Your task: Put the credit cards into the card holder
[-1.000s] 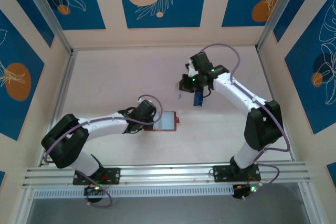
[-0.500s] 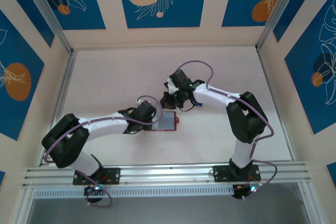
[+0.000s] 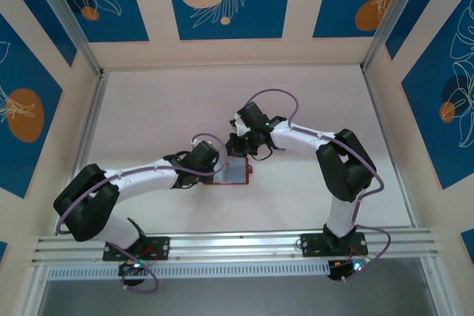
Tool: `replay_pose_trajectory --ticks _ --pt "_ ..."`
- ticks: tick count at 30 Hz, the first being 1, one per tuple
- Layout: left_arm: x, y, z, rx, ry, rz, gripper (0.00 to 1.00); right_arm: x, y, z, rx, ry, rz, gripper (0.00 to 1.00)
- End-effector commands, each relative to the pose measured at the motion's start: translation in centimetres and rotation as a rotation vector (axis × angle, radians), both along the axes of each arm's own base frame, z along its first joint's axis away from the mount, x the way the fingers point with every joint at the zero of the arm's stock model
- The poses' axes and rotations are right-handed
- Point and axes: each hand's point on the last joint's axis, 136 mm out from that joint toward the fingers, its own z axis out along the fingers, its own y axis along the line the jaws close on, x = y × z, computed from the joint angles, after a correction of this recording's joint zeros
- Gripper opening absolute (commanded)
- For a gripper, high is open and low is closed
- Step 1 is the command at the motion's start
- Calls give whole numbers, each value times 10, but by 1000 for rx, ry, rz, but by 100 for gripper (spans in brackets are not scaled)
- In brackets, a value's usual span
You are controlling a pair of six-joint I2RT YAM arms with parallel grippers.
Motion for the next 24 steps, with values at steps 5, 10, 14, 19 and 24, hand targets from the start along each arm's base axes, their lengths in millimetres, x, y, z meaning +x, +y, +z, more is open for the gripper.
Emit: replay_pose_trajectory --ticks 5,10,14,19,24 --pt "7 -12 -8 -2 37 -17 10 -5 -7 -16 -28 41 -22 0" --pt "6 -5 -20 50 53 1 9 -8 -9 -20 -40 48 -24 0" --pt "1 12 -29 116 65 30 8 -7 -10 -23 -43 52 -27 0" --pt "-4 22 -34 142 73 48 7 -6 -9 -28 -37 60 -35 0" --pt "-7 22 -40 139 88 53 7 -9 -5 -34 0 97 -37 0"
